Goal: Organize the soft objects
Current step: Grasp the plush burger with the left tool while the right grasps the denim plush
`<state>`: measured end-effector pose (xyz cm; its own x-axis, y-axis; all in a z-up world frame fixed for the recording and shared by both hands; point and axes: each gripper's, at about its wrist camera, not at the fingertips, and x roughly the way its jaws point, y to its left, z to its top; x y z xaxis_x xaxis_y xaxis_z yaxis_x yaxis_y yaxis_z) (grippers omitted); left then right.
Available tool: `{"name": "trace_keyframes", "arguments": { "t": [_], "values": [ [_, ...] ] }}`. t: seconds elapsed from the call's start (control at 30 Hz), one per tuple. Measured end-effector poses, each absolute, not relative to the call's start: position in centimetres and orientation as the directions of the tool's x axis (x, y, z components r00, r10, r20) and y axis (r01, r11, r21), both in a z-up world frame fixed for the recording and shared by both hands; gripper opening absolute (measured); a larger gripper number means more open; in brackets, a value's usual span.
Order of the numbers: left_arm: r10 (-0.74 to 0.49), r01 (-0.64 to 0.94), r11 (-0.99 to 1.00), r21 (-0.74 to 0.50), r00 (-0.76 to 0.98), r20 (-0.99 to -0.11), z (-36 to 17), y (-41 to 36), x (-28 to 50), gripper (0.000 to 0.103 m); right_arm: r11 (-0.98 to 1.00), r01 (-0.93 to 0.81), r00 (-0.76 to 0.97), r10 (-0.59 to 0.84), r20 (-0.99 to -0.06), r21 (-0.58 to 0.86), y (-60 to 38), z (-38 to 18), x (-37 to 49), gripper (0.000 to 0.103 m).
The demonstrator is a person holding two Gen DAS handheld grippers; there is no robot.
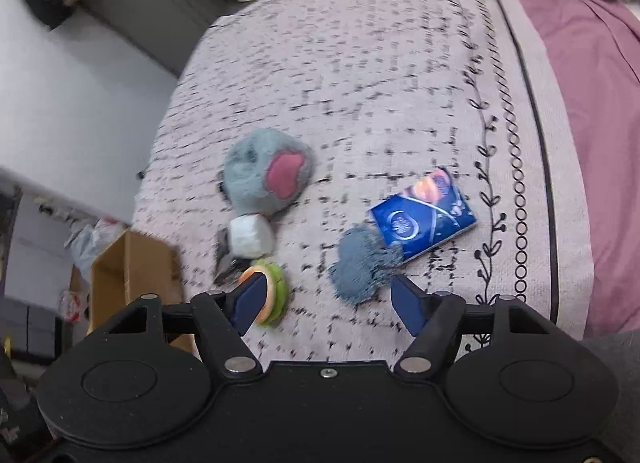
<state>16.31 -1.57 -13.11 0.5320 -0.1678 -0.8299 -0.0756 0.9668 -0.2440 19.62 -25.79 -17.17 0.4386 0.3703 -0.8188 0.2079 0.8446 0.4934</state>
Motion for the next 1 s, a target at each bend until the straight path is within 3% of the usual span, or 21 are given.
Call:
{"name": "trace_keyframes", "arguments": {
  "t": [0.9,1.0],
  "values": [
    [-0.221,-0.130,0.946,-0.299,0.418,-0.881,-21.3,-2.1,20.7,0.068,0.867,0.276,0.326,0.322,-0.889,0.416,-23.5,-23.5,23.2,0.060],
    [-0.219,-0.120,0.948,-0.293,0.420,-0.881,-21.7,-2.5,20.8,0.067,0.870,0.280,0.330,0.311,-0.891,0.407,-23.5,-23.6,23.4,0.049]
  ]
}}
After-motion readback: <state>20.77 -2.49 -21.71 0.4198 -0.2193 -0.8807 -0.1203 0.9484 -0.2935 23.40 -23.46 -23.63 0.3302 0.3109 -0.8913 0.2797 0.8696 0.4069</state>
